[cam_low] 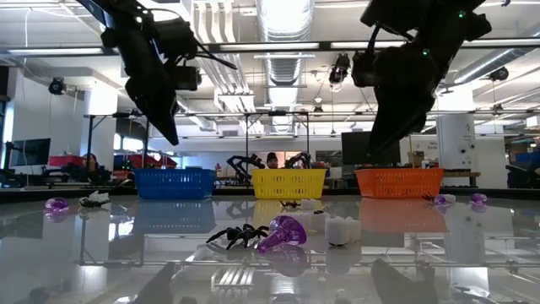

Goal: Sort Halloween decoration
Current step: Put the white skeleton toy into the yellow basket

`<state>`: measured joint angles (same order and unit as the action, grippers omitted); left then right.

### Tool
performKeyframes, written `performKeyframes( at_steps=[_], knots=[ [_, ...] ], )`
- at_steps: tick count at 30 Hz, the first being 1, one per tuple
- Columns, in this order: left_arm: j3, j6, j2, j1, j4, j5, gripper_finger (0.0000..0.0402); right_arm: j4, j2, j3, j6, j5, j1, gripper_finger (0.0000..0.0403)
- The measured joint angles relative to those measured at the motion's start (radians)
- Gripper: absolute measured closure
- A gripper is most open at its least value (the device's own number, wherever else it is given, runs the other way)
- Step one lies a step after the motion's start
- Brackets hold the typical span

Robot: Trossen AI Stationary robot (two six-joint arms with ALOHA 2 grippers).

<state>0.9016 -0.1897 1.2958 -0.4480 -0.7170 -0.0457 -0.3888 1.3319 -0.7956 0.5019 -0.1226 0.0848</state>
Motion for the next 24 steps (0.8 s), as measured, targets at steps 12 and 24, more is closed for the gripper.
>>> performKeyframes(
  at_steps=[12,24],
  knots=[
    [0.000,-0.037,-0.002,0.000,0.022,0.002,0.0312,0.228,0.229,-0.057,-0.059,0.075,0.146,0.0289],
    [-0.001,-0.035,-0.002,0.000,0.037,0.002,0.0312,0.207,0.420,-0.285,-0.201,0.078,0.234,0.0289]
  ],
)
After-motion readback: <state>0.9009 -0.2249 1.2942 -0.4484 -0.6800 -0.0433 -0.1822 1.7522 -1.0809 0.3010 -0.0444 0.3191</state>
